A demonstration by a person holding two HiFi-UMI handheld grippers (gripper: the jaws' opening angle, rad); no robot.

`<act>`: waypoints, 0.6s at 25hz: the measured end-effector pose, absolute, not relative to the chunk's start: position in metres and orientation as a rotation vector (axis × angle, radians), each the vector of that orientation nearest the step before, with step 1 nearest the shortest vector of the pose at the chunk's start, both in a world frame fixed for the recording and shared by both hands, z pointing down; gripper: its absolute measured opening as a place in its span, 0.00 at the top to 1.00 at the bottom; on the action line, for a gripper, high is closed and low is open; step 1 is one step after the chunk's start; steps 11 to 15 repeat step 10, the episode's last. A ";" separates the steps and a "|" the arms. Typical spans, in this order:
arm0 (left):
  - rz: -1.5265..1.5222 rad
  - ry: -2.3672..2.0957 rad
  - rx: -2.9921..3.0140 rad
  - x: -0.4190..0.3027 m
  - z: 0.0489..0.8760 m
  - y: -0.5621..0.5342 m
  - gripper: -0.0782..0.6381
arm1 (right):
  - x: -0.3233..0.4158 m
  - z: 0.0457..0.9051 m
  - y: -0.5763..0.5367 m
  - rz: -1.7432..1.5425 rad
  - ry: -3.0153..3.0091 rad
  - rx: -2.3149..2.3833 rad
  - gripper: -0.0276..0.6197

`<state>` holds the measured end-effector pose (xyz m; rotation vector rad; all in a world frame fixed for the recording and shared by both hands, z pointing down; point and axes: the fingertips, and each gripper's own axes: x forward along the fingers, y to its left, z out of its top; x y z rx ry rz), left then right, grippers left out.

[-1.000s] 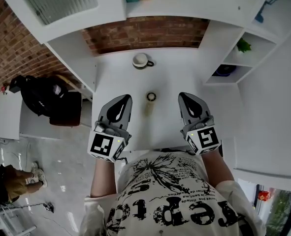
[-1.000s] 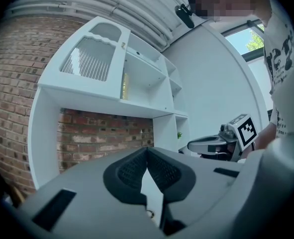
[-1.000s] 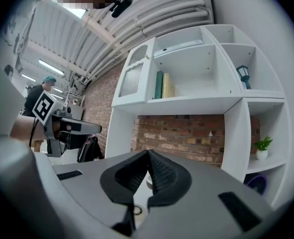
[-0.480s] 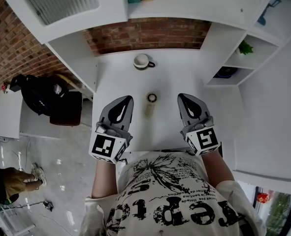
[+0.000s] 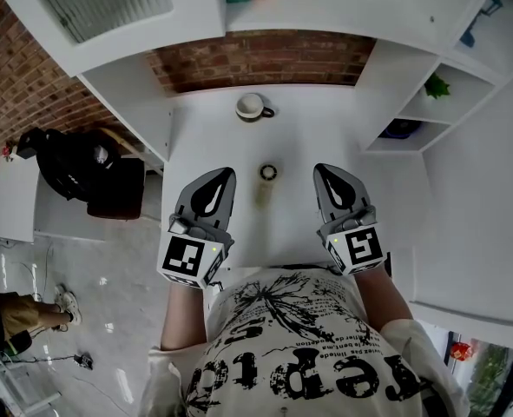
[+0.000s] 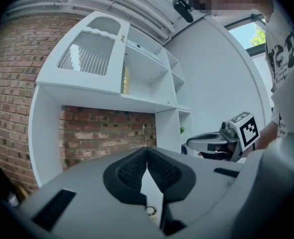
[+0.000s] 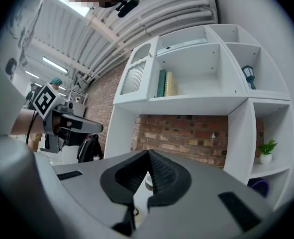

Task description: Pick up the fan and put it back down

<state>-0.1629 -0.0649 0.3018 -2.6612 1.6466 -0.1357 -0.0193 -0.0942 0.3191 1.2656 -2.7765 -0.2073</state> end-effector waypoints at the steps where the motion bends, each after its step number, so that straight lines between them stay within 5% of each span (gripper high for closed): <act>1: -0.136 1.648 -2.664 -0.162 0.303 -0.066 0.87 | -0.020 0.320 -0.095 -0.204 -2.776 1.265 0.94; 15: -0.166 1.686 -2.650 -0.163 0.307 -0.077 0.87 | -0.017 0.322 -0.105 -0.217 -2.764 1.288 0.94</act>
